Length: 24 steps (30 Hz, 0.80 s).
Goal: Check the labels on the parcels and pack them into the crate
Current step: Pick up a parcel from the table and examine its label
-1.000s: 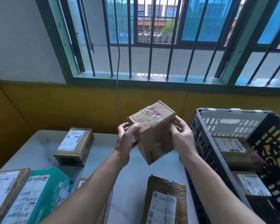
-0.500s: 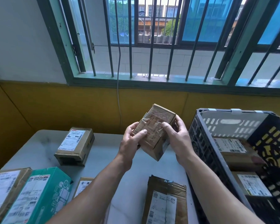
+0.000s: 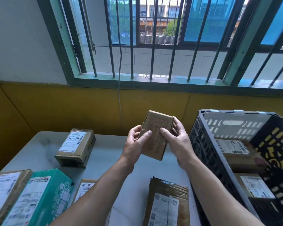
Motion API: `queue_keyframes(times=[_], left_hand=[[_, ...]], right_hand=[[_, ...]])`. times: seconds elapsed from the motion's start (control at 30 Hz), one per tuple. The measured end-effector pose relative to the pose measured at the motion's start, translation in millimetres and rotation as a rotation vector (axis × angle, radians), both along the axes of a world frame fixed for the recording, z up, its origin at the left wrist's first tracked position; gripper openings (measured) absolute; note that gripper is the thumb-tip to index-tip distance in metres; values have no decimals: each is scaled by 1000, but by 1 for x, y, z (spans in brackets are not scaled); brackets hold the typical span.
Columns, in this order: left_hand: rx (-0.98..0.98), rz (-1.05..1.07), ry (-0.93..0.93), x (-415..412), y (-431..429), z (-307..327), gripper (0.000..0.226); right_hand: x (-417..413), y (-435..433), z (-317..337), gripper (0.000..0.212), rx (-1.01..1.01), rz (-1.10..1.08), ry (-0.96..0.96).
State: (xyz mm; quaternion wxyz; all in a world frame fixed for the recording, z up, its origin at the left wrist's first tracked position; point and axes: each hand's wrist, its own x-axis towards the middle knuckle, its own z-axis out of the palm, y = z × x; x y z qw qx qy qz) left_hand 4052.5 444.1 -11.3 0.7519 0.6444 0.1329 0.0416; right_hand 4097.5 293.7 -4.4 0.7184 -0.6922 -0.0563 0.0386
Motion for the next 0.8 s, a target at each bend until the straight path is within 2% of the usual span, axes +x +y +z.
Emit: queue_keyframes(times=[0.13, 0.3, 0.5, 0.7, 0.8], left_hand=[[26, -7, -3, 2, -1, -1, 61], [9, 8, 30, 2, -2, -1, 32], [-28, 17, 30, 3, -2, 0, 35], [-75, 2, 7, 1, -3, 0, 34], [-71, 3, 6, 0, -5, 5, 41]], right_hand=[[-1, 0, 1, 70, 14, 43, -11], [-2, -2, 3, 67, 30, 63, -22], [-5, -4, 3, 60, 50, 111, -12], [-7, -2, 9, 31, 72, 55, -15], [-9, 1, 10, 26, 80, 34, -21]])
